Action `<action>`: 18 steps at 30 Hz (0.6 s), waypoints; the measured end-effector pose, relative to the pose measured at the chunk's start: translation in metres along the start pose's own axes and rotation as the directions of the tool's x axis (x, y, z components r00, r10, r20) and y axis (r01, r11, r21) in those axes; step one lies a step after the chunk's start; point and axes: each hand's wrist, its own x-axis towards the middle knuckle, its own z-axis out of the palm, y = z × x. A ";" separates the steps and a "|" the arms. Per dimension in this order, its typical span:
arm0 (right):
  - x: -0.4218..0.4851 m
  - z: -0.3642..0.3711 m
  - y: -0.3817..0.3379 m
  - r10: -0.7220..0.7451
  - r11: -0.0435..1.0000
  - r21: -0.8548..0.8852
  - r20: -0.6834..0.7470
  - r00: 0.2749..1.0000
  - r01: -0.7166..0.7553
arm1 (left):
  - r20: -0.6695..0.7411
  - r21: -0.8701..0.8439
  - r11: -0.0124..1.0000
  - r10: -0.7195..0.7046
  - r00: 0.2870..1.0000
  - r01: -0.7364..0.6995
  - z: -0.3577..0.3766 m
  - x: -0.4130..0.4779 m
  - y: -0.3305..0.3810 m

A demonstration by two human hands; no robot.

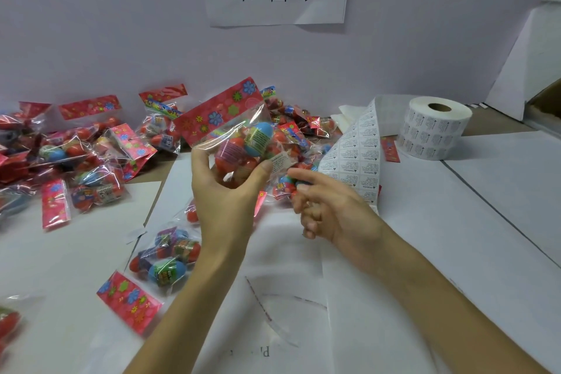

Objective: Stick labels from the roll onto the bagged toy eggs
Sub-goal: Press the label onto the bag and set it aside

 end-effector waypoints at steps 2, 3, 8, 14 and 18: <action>0.000 0.000 -0.001 -0.111 0.994 -0.015 -0.061 0.992 0.110 | 0.081 -0.050 0.996 -0.064 0.995 0.068 0.000 0.000 0.000; -0.001 -0.001 -0.002 -0.168 0.985 -0.049 -0.093 0.981 0.164 | 0.117 -0.059 0.994 -0.088 0.989 0.095 0.001 -0.001 0.000; -0.004 -0.002 -0.005 -0.374 0.901 -0.308 -0.195 0.907 0.306 | 0.229 -0.028 0.993 -0.108 0.967 0.118 0.007 -0.006 0.001; -0.004 -0.005 -0.004 -0.418 0.890 -0.297 -0.224 0.880 0.347 | 0.269 -0.007 0.989 -0.144 0.952 0.151 0.007 -0.008 0.000; -0.004 -0.008 -0.008 -0.343 0.935 -0.177 -0.232 0.910 0.307 | 0.303 -0.037 0.967 -0.231 0.925 0.254 0.004 -0.005 -0.001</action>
